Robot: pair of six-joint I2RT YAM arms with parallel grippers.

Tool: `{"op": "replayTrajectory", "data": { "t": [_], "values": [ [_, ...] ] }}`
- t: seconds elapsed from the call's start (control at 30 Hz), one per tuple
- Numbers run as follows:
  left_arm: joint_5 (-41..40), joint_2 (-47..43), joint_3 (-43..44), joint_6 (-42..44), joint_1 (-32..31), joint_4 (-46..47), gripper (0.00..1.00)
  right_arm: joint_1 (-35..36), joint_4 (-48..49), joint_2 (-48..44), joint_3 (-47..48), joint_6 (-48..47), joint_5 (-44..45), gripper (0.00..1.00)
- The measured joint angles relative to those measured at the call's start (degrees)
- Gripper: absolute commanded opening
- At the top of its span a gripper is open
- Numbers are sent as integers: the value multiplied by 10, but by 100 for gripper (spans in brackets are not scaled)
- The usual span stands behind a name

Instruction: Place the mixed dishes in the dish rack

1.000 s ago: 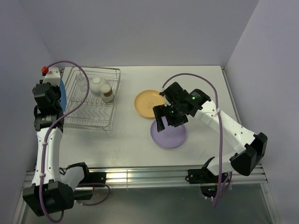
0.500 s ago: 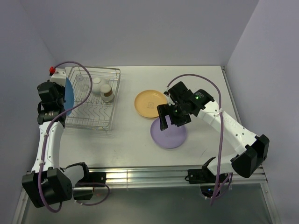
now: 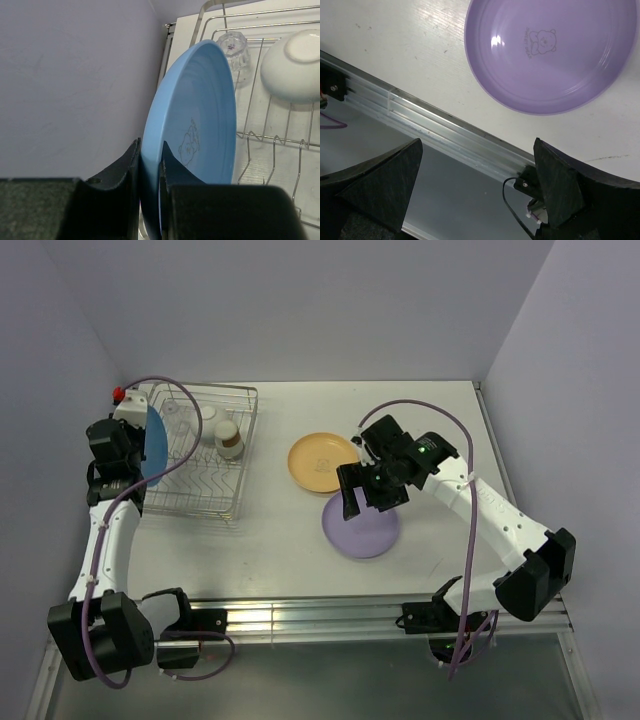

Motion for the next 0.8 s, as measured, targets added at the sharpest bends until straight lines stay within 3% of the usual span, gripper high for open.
{"op": "replayTrajectory", "data": {
  "t": [0.4,0.5,0.53,0.57,0.63,0.7,0.8],
  "values": [
    [2,37,-2,6,-28,-7,1,-6,18,-21,-28,17,-11,100],
    [-10,41,-7,3,-34,-12,22,-7,24,-33,-40,26,-12,100],
    [-13,41,-8,1,-35,-15,40,-7,25,-37,-45,30,-13,100],
    [-17,41,-9,0,-36,-16,48,-7,27,-40,-49,32,-14,100],
    [-26,41,-10,-12,-36,-17,61,-8,28,-44,-58,40,-17,100],
    [-32,41,-10,-28,-36,-19,68,-10,29,-45,-64,46,-20,100],
    [-33,39,-10,-52,-39,-20,94,-17,30,-45,-70,56,-24,100]
  ]
}}
